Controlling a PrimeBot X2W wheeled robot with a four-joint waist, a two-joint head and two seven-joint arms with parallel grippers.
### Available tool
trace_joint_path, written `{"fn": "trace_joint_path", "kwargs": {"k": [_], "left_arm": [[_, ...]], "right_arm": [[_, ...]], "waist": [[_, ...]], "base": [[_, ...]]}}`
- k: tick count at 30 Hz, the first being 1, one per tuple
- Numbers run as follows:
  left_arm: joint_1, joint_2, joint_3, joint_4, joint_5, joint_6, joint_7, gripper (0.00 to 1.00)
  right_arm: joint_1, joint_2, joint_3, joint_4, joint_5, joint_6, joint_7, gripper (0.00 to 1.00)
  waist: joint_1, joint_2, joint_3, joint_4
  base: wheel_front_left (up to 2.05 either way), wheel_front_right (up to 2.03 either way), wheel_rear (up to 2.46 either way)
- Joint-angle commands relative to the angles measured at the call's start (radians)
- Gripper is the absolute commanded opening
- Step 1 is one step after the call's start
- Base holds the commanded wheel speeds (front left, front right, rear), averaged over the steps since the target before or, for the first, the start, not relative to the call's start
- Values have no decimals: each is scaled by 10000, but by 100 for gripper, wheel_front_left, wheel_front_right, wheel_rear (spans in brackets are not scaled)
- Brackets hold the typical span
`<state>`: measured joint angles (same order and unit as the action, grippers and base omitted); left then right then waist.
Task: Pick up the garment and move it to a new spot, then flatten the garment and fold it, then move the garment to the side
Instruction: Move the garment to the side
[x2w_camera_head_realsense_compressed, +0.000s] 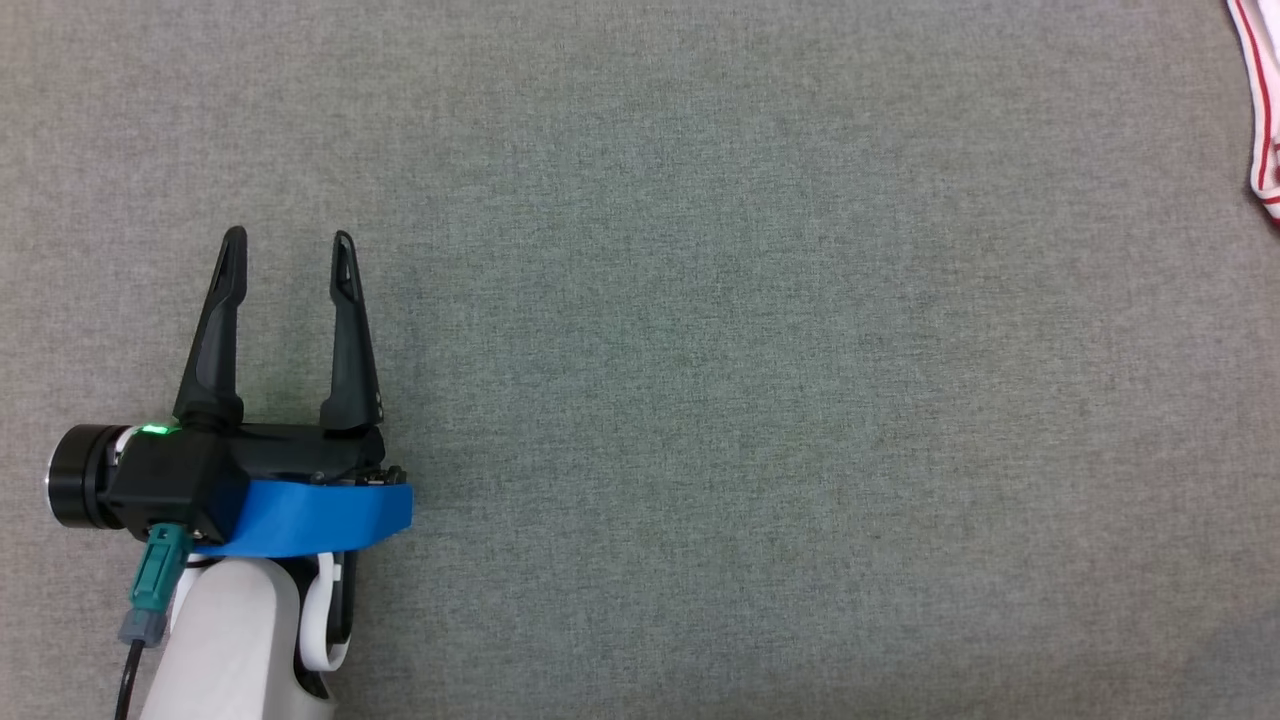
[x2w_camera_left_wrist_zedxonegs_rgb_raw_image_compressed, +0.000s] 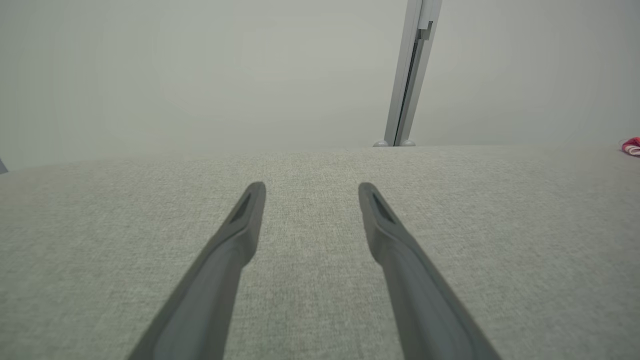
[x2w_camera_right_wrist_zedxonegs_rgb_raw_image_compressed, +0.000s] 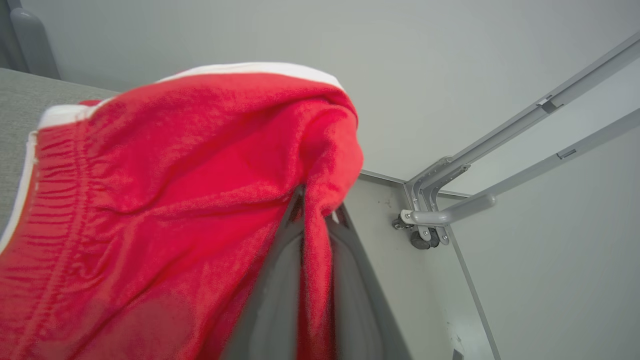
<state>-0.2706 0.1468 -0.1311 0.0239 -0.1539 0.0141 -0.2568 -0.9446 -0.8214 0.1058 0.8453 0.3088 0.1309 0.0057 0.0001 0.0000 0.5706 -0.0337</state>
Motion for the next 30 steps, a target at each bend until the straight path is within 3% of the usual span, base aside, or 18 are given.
{"fn": "trace_joint_path", "kwargs": {"k": [1, 2, 9, 14, 30], "left_arm": [[-182, 52, 26, -53, 62, 72, 17, 100], [-184, 67, 31, -64, 46, 87, 18, 100], [71, 69, 64, 106, -43, 179, -8, 100], [378, 90, 136, 306, -179, 204, -42, 100], [2037, 186, 366, 808, -539, 316, -76, 100]], "right_arm": [[-334, 85, -59, 245, -139, -4, -115, 67], [-463, 140, -140, 461, -185, -4, -68, 100], [-828, 689, -370, 1253, -701, -2, -964, 100], [-548, 1216, -59, 1021, -761, -2, -1987, 100], [2244, 3858, 1001, -2008, -142, -1, -2706, 100]], "waist": [[-1, 0, 49, 21], [-1, 0, 59, 28], [-1, 0, -362, 16], [-1, 0, -1076, -108], [-1, 0, -3725, -325]], "base": [[0, 0, 0], [0, 0, 0], [0, 0, 0], [0, 0, 0], [0, 0, 0]]}}
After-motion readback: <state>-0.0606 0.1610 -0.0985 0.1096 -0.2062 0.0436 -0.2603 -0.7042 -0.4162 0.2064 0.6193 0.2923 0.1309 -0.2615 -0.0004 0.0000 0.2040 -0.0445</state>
